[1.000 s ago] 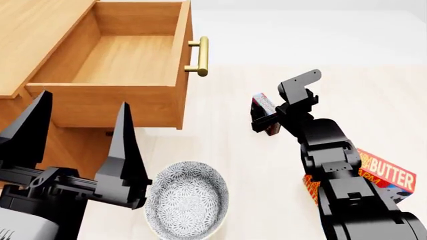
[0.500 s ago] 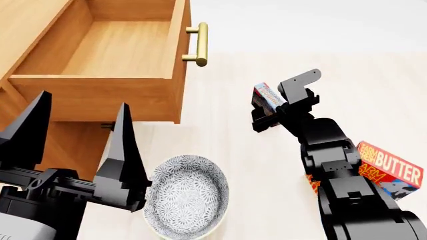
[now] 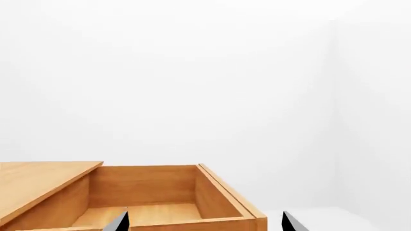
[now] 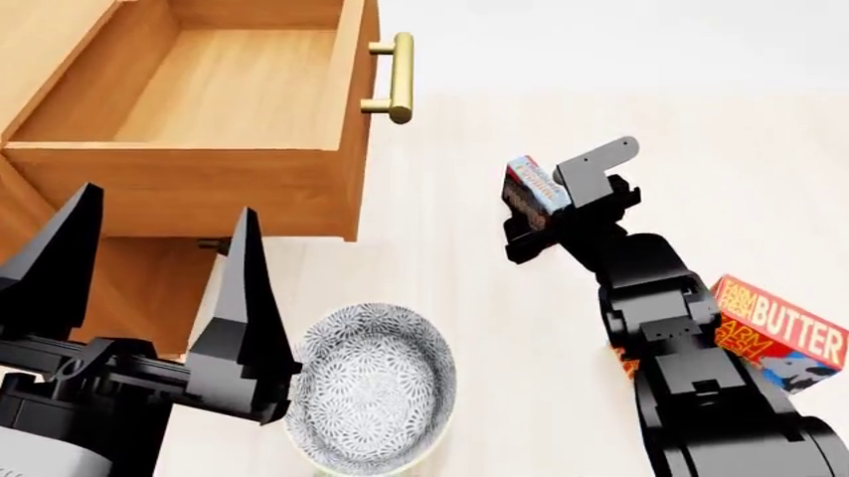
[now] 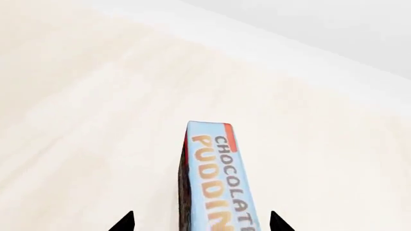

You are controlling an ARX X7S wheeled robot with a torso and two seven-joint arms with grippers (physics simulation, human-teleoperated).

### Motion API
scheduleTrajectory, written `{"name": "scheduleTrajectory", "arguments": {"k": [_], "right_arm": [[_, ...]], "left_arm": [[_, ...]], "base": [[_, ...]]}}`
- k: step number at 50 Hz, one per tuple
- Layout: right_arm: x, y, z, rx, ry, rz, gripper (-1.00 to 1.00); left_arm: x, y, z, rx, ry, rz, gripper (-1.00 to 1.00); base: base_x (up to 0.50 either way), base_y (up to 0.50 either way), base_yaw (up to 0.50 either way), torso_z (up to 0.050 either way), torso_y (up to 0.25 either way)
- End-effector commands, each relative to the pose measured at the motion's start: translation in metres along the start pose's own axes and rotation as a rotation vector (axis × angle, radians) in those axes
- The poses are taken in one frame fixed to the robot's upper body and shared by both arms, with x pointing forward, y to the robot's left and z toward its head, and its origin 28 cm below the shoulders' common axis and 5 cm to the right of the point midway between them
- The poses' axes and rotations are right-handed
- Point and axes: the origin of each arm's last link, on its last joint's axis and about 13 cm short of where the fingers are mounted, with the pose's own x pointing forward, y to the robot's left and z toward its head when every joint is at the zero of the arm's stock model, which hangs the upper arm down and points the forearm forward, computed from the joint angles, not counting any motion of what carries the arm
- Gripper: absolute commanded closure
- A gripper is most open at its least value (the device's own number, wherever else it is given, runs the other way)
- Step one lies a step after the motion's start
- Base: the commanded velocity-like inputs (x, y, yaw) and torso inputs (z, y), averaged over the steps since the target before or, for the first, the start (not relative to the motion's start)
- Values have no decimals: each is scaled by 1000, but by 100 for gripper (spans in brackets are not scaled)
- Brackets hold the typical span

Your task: Put the chocolate pudding in the top drawer of the cabinet and close it.

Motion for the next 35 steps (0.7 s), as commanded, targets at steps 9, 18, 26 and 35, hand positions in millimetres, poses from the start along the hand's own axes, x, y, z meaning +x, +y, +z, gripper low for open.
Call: {"name": "scheduleTrajectory", "arguments": {"k": [9, 18, 26, 35], "right_arm": [[0, -1, 1, -14, 10, -16, -100], [-1, -3, 2, -19, 9, -24, -100], [0, -2, 2, -20, 10, -20, -100], [0, -3, 3, -19, 6, -20, 100]], "left_arm": [[0, 1, 0, -8, -3, 3, -100], [0, 0, 0, -5, -2, 2, -100], [0, 0, 1, 0, -3, 4, -100], [1, -1, 1, 4, -4, 4, -100]], "base": [[0, 0, 0, 0, -138], [0, 0, 0, 0, 0], [0, 0, 0, 0, 0], [0, 0, 0, 0, 0]]}}
